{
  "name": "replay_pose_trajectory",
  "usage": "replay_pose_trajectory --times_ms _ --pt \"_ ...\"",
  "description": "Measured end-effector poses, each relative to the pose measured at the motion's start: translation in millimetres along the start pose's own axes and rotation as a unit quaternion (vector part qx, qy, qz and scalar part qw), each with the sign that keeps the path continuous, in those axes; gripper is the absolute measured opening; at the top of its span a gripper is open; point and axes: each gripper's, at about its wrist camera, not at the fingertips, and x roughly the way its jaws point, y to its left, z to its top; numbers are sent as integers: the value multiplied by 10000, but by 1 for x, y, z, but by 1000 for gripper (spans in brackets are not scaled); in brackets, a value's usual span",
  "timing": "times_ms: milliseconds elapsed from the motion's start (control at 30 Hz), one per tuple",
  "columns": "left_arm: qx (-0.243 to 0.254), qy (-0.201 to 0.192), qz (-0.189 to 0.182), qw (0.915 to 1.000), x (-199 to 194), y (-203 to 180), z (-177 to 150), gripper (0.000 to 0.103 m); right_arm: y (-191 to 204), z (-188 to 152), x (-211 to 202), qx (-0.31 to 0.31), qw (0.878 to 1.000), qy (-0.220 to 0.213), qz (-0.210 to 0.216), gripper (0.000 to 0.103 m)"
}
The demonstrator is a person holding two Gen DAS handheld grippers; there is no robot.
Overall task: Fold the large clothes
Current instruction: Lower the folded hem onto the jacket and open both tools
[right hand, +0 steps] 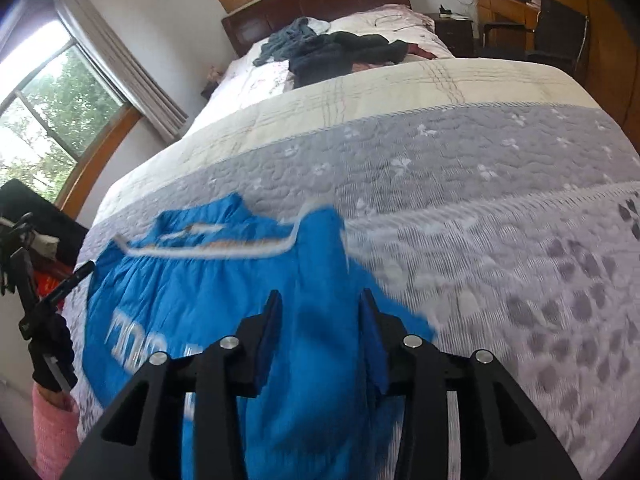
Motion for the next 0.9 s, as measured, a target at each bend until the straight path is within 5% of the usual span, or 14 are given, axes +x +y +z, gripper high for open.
replay_pose_trajectory --times_ms 233,400,567,900 --pt "194 -159 -91 9996 -61 -14 -53 50 1 -49 -27 -160 9996 155 172 50" --pt "216 61 -3 9997 -61 -17 -80 51 -6 -77 -26 -56 9992 330 224 51" --pt "262 295 184 9991 -41 -9 -92 50 -7 -87 -26 -66 9990 325 304 23" --pt "165 351 191 9991 -28 1 -99 51 -14 -98 -6 16 9988 469 165 22"
